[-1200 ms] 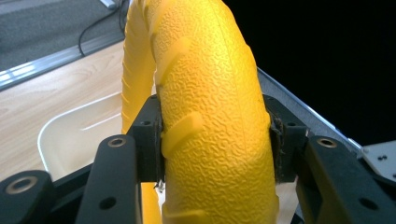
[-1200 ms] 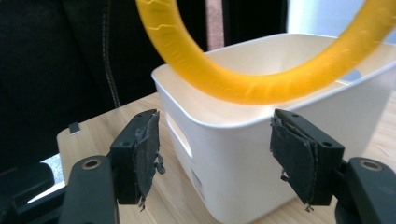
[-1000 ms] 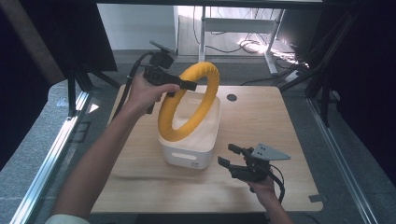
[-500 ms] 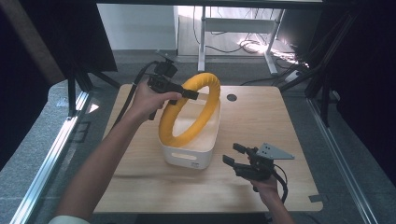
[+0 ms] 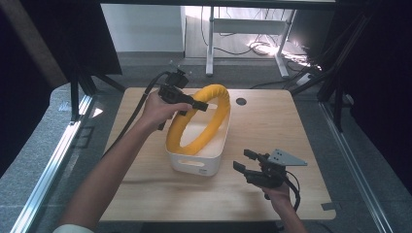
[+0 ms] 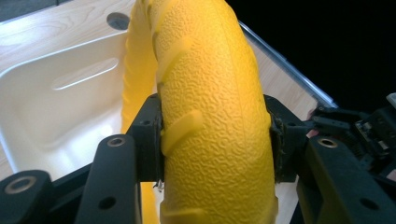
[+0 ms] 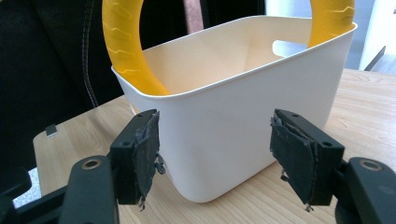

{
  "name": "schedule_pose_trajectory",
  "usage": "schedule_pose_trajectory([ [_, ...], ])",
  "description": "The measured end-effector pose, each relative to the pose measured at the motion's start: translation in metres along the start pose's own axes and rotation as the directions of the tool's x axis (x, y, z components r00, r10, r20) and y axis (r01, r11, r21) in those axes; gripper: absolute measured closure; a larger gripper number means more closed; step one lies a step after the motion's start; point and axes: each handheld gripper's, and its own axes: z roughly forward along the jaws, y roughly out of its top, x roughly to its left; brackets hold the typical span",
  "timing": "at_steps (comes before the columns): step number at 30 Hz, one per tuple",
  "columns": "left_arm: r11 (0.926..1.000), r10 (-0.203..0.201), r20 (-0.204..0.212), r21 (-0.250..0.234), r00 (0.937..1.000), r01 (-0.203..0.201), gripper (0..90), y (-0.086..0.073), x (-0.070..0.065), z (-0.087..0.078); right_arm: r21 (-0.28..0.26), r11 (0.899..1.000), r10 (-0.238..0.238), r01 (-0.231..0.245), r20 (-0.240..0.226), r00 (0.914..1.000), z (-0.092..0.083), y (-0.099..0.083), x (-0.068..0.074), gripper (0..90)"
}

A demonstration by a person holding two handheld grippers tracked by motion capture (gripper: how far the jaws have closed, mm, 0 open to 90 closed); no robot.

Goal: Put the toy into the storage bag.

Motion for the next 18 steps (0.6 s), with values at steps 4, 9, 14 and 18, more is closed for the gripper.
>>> schedule_pose_trajectory([
  [4,0.9999,-0.013,0.010,-0.011,0.9999,0.013,49.1,-0.002,0.002,0.000,0.001,1.000,-0.002,0.002,0.003,1.0000,-0.001,-0.001,-0.001,33.6],
  [9,0.9997,-0.021,0.010,-0.009,0.9997,0.021,48.2,-0.001,0.003,-0.001,-0.003,1.000,0.008,-0.008,0.004,1.0000,-0.001,-0.001,-0.004,33.6],
  [14,0.9978,-0.015,0.010,-0.064,0.9998,0.016,32.1,-0.002,0.001,-0.013,-0.009,1.000,0.014,-0.014,0.002,0.9999,-0.001,0.000,-0.008,33.6],
  [18,0.9929,0.002,-0.018,-0.119,0.9998,-0.004,31.2,-0.008,-0.002,-0.030,-0.010,1.000,0.012,-0.012,-0.005,0.9999,0.001,0.000,-0.008,33.6],
])
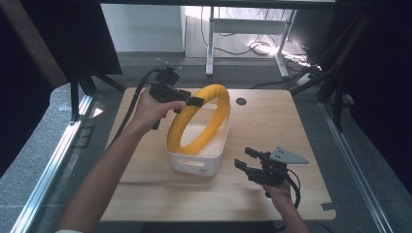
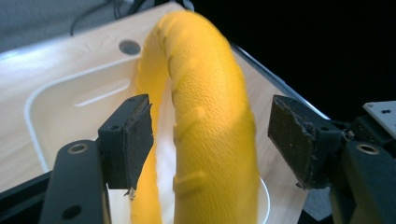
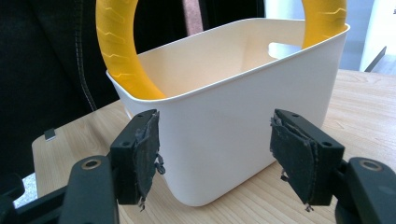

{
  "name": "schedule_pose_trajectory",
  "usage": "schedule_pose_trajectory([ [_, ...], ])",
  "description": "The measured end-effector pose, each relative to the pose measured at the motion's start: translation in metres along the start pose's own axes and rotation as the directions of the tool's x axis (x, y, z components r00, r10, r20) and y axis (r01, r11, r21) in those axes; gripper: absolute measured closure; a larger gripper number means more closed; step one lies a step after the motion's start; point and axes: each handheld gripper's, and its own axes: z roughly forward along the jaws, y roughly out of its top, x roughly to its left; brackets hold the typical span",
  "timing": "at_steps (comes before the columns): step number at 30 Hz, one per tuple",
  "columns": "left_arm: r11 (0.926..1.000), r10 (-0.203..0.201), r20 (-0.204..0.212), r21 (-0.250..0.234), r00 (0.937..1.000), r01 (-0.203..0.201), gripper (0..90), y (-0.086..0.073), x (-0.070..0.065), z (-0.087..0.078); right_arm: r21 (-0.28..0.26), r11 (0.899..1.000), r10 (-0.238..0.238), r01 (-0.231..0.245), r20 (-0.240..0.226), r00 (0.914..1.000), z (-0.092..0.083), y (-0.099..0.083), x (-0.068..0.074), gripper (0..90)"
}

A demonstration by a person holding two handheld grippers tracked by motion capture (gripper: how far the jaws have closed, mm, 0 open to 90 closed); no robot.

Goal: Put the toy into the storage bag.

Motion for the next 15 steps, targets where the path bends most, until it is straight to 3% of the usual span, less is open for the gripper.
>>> schedule_pose_trajectory([
  [6,0.9978,0.013,-0.026,-0.064,0.9996,-0.015,40.5,-0.010,-0.001,-0.022,-0.003,1.000,-0.005,0.005,0.009,0.9999,-0.002,0.001,-0.002,33.5],
  [15,0.9928,-0.014,-0.047,-0.120,0.9988,0.008,41.5,-0.038,0.013,-0.048,-0.005,1.000,-0.011,0.011,0.062,0.9980,-0.009,0.003,-0.012,33.5],
])
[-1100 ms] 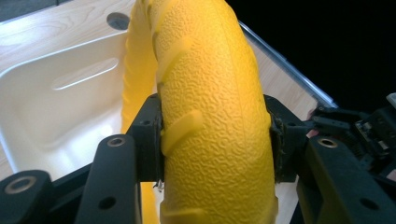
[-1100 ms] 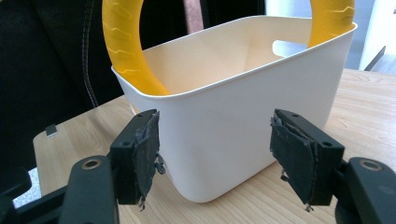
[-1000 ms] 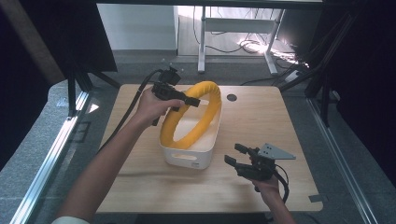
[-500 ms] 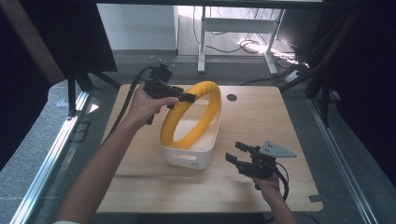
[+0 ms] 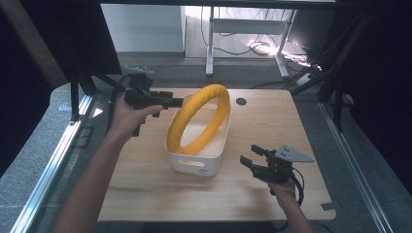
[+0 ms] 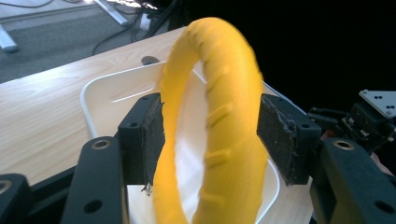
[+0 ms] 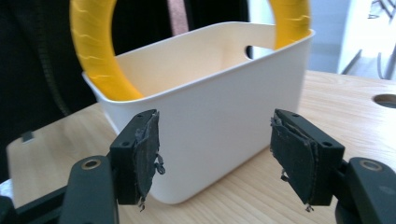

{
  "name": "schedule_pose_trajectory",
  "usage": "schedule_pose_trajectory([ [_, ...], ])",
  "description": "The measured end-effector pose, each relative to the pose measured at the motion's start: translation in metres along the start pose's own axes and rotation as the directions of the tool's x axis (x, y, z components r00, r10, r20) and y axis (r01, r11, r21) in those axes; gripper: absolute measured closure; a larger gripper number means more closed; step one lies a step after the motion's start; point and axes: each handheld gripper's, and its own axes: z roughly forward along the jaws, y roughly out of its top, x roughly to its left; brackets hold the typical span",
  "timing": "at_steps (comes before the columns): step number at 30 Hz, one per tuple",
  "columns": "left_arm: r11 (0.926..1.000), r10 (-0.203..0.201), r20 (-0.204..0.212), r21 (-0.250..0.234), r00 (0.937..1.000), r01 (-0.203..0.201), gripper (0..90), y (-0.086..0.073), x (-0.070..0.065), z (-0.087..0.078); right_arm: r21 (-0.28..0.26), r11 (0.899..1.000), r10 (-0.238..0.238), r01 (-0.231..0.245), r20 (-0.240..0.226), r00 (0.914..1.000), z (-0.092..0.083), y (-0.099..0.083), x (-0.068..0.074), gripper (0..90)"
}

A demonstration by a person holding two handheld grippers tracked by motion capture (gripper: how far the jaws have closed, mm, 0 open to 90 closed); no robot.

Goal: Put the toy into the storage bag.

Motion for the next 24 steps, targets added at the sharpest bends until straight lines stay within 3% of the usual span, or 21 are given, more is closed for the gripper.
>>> schedule_pose_trajectory([
  [9,0.9990,-0.036,-0.069,-0.028,0.9970,0.034,41.9,-0.040,0.017,-0.008,0.018,1.000,0.023,-0.024,0.044,0.9988,-0.002,-0.004,-0.019,33.5],
  [18,0.9995,-0.030,-0.118,0.008,0.9926,0.031,42.0,-0.080,0.025,0.001,0.048,0.998,0.040,-0.043,0.060,0.9974,-0.001,-0.009,-0.029,33.3],
  [24,0.9983,-0.050,-0.129,0.025,0.9904,0.053,42.0,-0.111,0.032,0.012,0.060,0.997,0.048,-0.052,0.075,0.9960,-0.002,-0.012,-0.037,33.4],
])
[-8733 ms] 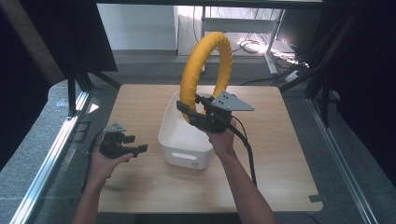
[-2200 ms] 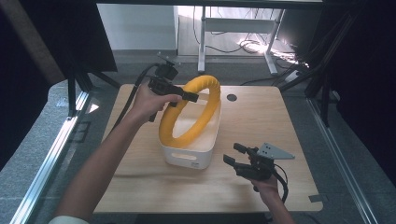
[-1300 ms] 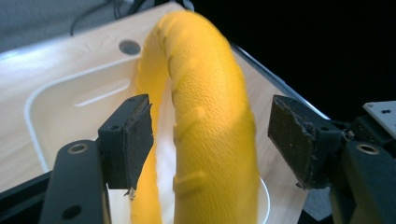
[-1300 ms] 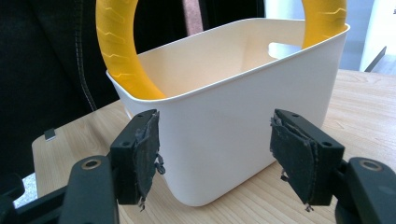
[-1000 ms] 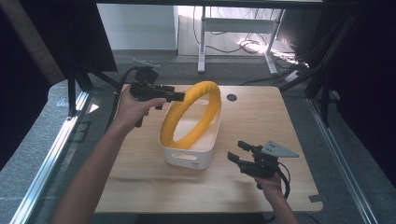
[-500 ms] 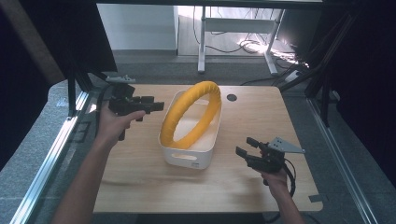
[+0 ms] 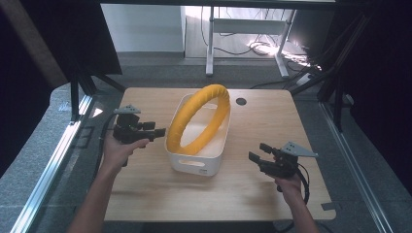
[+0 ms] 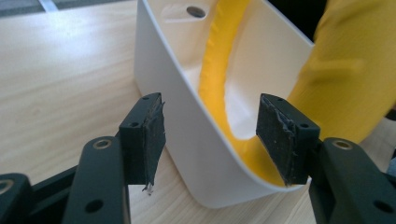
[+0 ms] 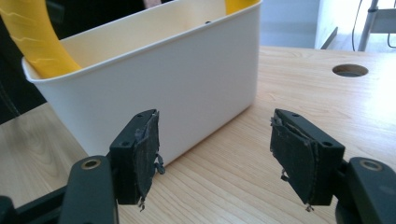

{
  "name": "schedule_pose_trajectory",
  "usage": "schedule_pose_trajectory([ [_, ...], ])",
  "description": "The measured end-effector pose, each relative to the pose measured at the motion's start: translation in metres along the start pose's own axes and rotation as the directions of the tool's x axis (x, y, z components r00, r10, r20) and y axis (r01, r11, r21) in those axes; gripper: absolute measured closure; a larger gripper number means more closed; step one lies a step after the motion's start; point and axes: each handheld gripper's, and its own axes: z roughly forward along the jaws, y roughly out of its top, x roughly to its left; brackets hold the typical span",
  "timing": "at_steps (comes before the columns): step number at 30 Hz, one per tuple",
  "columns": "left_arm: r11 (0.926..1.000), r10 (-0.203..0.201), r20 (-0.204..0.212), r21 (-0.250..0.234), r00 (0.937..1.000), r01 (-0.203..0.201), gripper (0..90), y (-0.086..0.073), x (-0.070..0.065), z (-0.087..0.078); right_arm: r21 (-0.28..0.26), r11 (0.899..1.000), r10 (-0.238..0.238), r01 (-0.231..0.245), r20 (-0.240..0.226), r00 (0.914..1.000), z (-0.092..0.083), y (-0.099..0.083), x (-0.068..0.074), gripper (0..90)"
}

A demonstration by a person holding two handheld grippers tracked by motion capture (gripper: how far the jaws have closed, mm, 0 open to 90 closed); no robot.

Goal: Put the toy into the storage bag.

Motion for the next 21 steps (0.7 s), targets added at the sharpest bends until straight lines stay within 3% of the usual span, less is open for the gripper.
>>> schedule_pose_trajectory([
  [14,0.9989,-0.031,-0.021,0.033,0.9993,0.032,41.6,-0.055,0.012,0.022,0.015,1.000,0.010,-0.011,0.034,0.9994,-0.004,-0.004,-0.013,33.5],
  [21,0.9987,-0.029,-0.034,0.041,0.9990,0.031,41.1,-0.062,0.014,0.024,0.012,1.000,0.006,-0.007,0.038,0.9993,-0.005,-0.004,-0.014,33.6],
])
